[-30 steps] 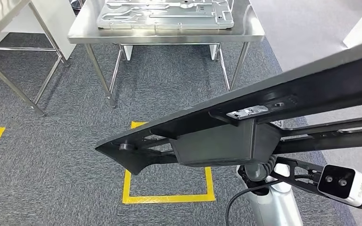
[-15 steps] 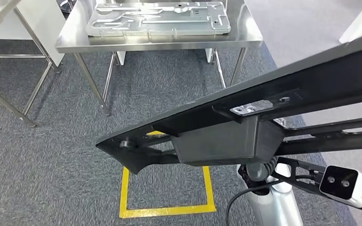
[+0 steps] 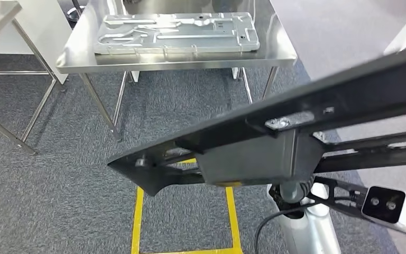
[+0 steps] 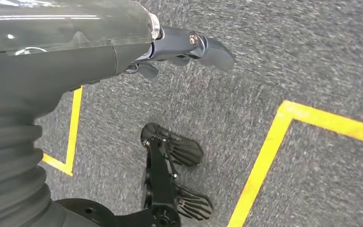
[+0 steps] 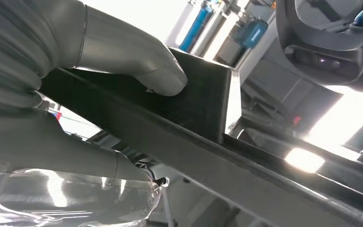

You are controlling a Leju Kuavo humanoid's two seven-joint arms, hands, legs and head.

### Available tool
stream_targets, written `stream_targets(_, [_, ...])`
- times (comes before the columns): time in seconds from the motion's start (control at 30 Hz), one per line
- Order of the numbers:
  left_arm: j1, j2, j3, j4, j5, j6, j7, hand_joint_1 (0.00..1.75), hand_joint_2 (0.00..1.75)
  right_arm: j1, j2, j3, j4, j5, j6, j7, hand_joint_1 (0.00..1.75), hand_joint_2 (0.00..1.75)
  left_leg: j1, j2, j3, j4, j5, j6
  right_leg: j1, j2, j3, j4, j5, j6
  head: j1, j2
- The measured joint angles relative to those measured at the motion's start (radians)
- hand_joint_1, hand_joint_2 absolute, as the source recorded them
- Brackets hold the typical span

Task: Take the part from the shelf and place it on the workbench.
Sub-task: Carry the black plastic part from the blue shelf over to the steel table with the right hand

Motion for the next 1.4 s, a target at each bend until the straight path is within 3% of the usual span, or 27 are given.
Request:
stream_targets(0.07, [-0.004, -0.001, 0.001, 0.000, 0.002, 0.001, 0.000, 0.00, 1.75, -0.003, 0.002, 0.000, 0.000, 0.000, 0.005, 0.000, 1.75, 1.75, 0.003, 0.001, -0.021, 0.065, -0.002, -0.006, -0.001, 0.002, 0.026, -0.010, -0.011, -0.014, 0.000, 0.000])
stream_targets(0.2, [-0.003, -0.001, 0.005, 0.000, 0.003, 0.002, 0.001, 0.00, 1.75, -0.003, 0.006, 0.000, 0.004, 0.000, 0.011, 0.000, 1.75, 1.75, 0.003, 0.000, -0.170, 0.278, -0.095, -0.013, 0.005, 0.006, 0.054, -0.013, -0.038, -0.027, 0.000, 0.000])
stream_targets(0.3, [-0.001, -0.001, 0.006, 0.000, 0.003, 0.002, 0.001, 0.00, 1.75, -0.002, 0.006, 0.000, 0.005, -0.001, 0.012, 0.000, 1.75, 1.75, 0.003, 0.000, -0.196, 0.303, -0.116, -0.013, 0.007, 0.008, 0.060, -0.013, -0.043, -0.028, 0.000, 0.000])
stream_targets(0.37, [0.000, -0.001, 0.006, 0.000, 0.003, 0.002, 0.001, 0.00, 1.75, -0.002, 0.006, 0.000, 0.006, 0.000, 0.012, 0.000, 1.75, 1.75, 0.002, 0.000, -0.204, 0.280, -0.103, -0.009, 0.010, 0.010, 0.072, -0.013, -0.052, -0.028, 0.000, 0.000])
stream_targets(0.43, [0.003, 0.000, 0.008, 0.000, 0.004, 0.002, 0.001, 0.00, 1.75, -0.003, 0.007, 0.000, 0.009, 0.001, 0.011, 0.000, 1.75, 1.75, -0.005, 0.000, -0.188, 0.140, 0.007, 0.009, 0.016, 0.013, 0.101, -0.012, -0.077, -0.025, 0.000, 0.000])
stream_targets(0.5, [0.005, 0.002, 0.010, 0.000, 0.005, 0.001, 0.000, 0.00, 1.75, -0.004, 0.010, 0.000, 0.012, 0.003, 0.009, 0.001, 1.75, 1.75, -0.014, -0.001, -0.165, 0.021, 0.100, 0.027, 0.019, 0.016, 0.121, -0.009, -0.097, -0.014, 0.000, 0.000])
stream_targets(0.57, [0.004, 0.001, 0.012, 0.000, 0.003, 0.001, -0.001, 0.00, 1.75, -0.004, 0.011, 0.000, 0.013, 0.004, 0.006, 0.001, 1.75, 1.75, -0.013, -0.002, -0.153, 0.014, 0.097, 0.038, 0.019, 0.016, 0.124, -0.002, -0.102, 0.000, 0.000, 0.000])
stream_targets(0.63, [0.003, 0.001, 0.013, 0.000, 0.002, 0.001, -0.001, 0.00, 1.75, -0.007, 0.012, 0.000, 0.013, 0.004, 0.002, 0.000, 1.75, 1.75, -0.009, -0.003, -0.134, 0.006, 0.094, 0.050, 0.017, 0.013, 0.112, 0.040, -0.117, 0.010, 0.000, 0.000])
stream_targets(0.67, [0.002, 0.000, 0.014, 0.000, 0.002, 0.001, -0.001, 0.00, 1.75, -0.009, 0.012, 0.000, 0.013, 0.004, -0.001, 0.000, 1.75, 1.75, -0.008, -0.003, -0.125, 0.002, 0.091, 0.053, 0.015, 0.012, 0.088, 0.086, -0.135, 0.015, 0.000, 0.000])
stream_targets(0.77, [0.001, 0.000, 0.016, 0.000, 0.002, 0.000, -0.001, 0.00, 1.75, -0.008, 0.012, 0.000, 0.014, 0.004, -0.006, 0.000, 1.75, 1.75, -0.007, -0.003, -0.107, 0.002, 0.073, 0.056, 0.005, 0.010, -0.029, 0.257, -0.197, 0.026, 0.000, 0.000])
stream_targets(0.8, [0.001, 0.000, 0.017, 0.000, 0.002, 0.000, -0.001, 0.00, 1.75, -0.008, 0.012, 0.000, 0.015, 0.004, -0.007, 0.000, 1.75, 1.75, -0.007, -0.004, -0.098, 0.002, 0.066, 0.055, 0.003, 0.009, -0.052, 0.272, -0.192, 0.029, 0.000, 0.000])
stream_targets(0.83, [0.001, 0.000, 0.018, 0.000, 0.002, 0.000, -0.001, 0.00, 1.75, -0.007, 0.012, 0.000, 0.015, 0.004, -0.008, 0.000, 1.75, 1.75, -0.007, -0.004, -0.088, 0.002, 0.058, 0.053, 0.001, 0.007, -0.056, 0.249, -0.167, 0.030, 0.000, 0.000])
stream_targets(0.9, [0.001, -0.001, 0.020, 0.000, 0.001, 0.000, -0.002, 0.00, 1.75, -0.008, 0.012, 0.000, 0.015, 0.004, -0.009, 0.000, 1.75, 1.75, -0.007, -0.005, -0.066, 0.002, 0.041, 0.047, -0.001, 0.003, -0.021, 0.121, -0.072, 0.027, 0.000, 0.000])
stream_targets(0.97, [0.000, -0.002, 0.022, 0.000, 0.000, 0.000, -0.002, 0.00, 1.75, -0.008, 0.012, 0.000, 0.015, 0.004, -0.009, 0.000, 1.75, 1.75, -0.008, -0.006, -0.051, 0.000, 0.026, 0.037, 0.004, -0.001, 0.009, 0.025, -0.031, 0.018, 0.000, 0.000])
stream_targets(1.07, [-0.002, -0.003, 0.023, 0.000, 0.000, 0.000, -0.002, 0.00, 1.75, -0.009, 0.013, 0.000, 0.014, 0.003, -0.010, 0.000, 1.75, 1.75, -0.008, -0.004, -0.037, 0.007, 0.020, 0.017, 0.008, 0.000, 0.022, 0.002, -0.031, -0.003, 0.000, 0.000])
stream_targets(1.13, [-0.004, -0.004, 0.023, 0.000, 0.000, -0.001, -0.002, 0.00, 1.75, -0.011, 0.014, 0.000, 0.014, 0.002, -0.011, 0.000, 1.75, 1.75, -0.006, -0.003, -0.044, 0.044, 0.004, 0.009, 0.006, 0.001, 0.043, -0.006, -0.034, -0.017, 0.000, 0.000])
stream_targets(1.2, [-0.005, -0.004, 0.023, 0.000, 0.000, -0.001, -0.002, 0.00, 1.75, -0.012, 0.015, 0.000, 0.014, 0.002, -0.011, 0.000, 1.75, 1.75, -0.004, -0.003, -0.095, 0.144, -0.045, 0.004, 0.007, 0.000, 0.061, -0.009, -0.045, -0.026, 0.000, 0.000])
stream_targets(1.27, [-0.004, -0.004, 0.023, 0.000, 0.000, -0.001, -0.002, 0.00, 1.75, -0.011, 0.015, 0.000, 0.014, 0.002, -0.011, 0.000, 1.75, 1.75, -0.004, -0.003, -0.174, 0.261, -0.090, -0.002, 0.009, 0.001, 0.072, -0.008, -0.057, -0.030, 0.000, 0.000])
stream_targets(1.3, [-0.002, -0.004, 0.023, 0.000, -0.001, -0.001, -0.002, 0.00, 1.75, -0.010, 0.015, 0.000, 0.014, 0.002, -0.011, 0.000, 1.75, 1.75, -0.004, -0.003, -0.200, 0.286, -0.090, -0.004, 0.009, 0.002, 0.079, -0.008, -0.064, -0.030, 0.000, 0.000])
stream_targets(1.33, [0.000, -0.004, 0.023, 0.000, -0.001, -0.002, -0.002, 0.00, 1.75, -0.010, 0.015, 0.000, 0.014, 0.002, -0.011, 0.000, 1.75, 1.75, -0.004, -0.003, -0.210, 0.277, -0.067, -0.004, 0.010, 0.004, 0.087, -0.008, -0.071, -0.029, 0.000, 0.000])
stream_targets(1.4, [0.002, -0.004, 0.023, 0.000, -0.002, -0.004, -0.002, 0.00, 1.75, -0.009, 0.015, 0.000, 0.014, 0.002, -0.011, 0.000, 1.75, 1.75, -0.004, -0.002, -0.181, 0.158, 0.027, 0.001, 0.010, 0.005, 0.110, -0.008, -0.089, -0.025, 0.000, 0.000])
